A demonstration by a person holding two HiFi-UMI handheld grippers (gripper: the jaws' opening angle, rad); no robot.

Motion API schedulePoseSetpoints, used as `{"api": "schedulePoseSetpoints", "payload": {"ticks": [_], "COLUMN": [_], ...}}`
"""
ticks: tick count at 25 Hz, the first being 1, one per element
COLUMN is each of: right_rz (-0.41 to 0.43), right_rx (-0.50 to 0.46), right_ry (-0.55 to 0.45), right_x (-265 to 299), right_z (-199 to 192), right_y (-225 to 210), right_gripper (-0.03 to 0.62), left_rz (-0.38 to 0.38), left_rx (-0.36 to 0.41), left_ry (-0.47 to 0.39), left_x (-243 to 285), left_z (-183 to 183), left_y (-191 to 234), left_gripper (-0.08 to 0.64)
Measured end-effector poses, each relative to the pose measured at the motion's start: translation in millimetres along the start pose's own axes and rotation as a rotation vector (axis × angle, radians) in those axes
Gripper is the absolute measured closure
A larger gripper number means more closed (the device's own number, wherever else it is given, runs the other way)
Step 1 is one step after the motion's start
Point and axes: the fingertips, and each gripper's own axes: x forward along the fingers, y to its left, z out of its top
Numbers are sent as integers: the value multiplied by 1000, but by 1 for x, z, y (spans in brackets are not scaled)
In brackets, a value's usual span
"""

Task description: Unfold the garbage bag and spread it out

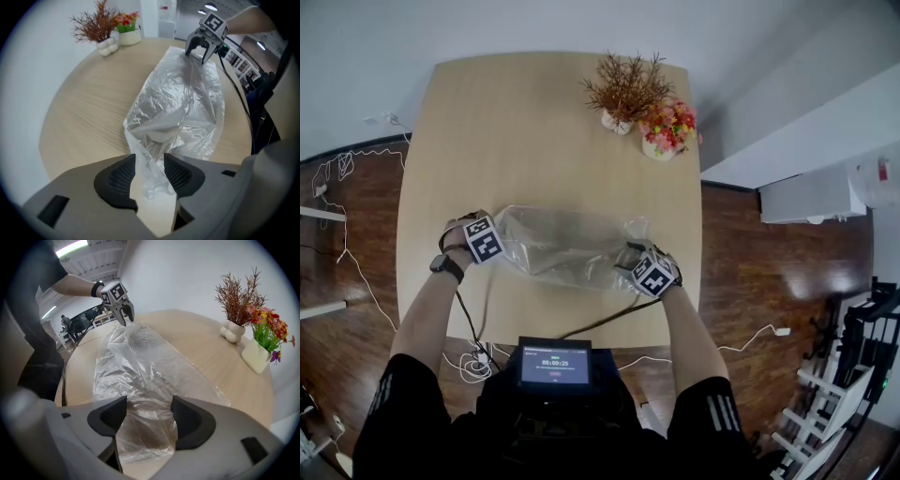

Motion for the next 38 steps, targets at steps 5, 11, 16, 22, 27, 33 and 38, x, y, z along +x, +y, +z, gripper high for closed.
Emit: {"api": "schedulePoseSetpoints", "payload": {"ticks": [5,11,16,22,27,33,38], "right_rz": [-9,-19,-19,-18,-27,-26,-17], "right_rx": [-9,-8,-7,-3,-5,-6,-8], "right_ry": [3,6,8,9,9,12,12], "right_x": [-3,-5,-5,-3,-5,-4,-5], "right_z": [2,4,5,3,5,6,5], "right_y": [-1,-1,-2,-1,-1,-1,-1], "right_gripper": [249,247,247,245,245,245,245], "left_rz": [-39,-75,-51,-2,-42,-120,-165], "left_rx": [-49,116,105,66,100,196,260], "left_ry": [-113,-136,-82,-115,-98,-96,-21], "left_x": [-47,-61,-45,-70,-42,-12,9], "left_z": [8,-11,-39,-41,-39,-9,-12], "left_y": [1,-21,-12,6,1,-26,-40], "left_gripper": [360,367,367,368,387,388,388]}}
